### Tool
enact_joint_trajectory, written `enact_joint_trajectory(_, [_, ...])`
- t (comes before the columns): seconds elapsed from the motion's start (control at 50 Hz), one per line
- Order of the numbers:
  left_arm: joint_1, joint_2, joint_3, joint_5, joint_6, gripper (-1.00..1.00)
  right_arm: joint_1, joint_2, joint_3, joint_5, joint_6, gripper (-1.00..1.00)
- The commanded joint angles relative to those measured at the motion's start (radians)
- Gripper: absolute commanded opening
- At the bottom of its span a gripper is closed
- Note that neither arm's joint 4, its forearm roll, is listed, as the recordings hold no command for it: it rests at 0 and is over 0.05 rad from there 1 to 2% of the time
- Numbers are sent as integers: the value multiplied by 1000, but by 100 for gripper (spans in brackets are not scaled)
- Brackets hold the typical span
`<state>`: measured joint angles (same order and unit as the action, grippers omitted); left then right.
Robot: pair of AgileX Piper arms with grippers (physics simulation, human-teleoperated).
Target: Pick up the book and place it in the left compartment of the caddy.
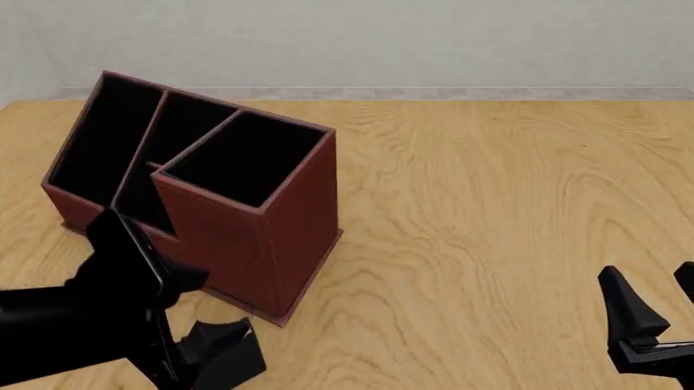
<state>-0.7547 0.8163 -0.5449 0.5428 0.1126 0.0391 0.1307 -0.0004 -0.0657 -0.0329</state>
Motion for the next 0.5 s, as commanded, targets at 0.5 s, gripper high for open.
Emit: enact_joint_trajectory(0.5, [22,35,98,-105,0,100,-9,-32,0,24,-8,100])
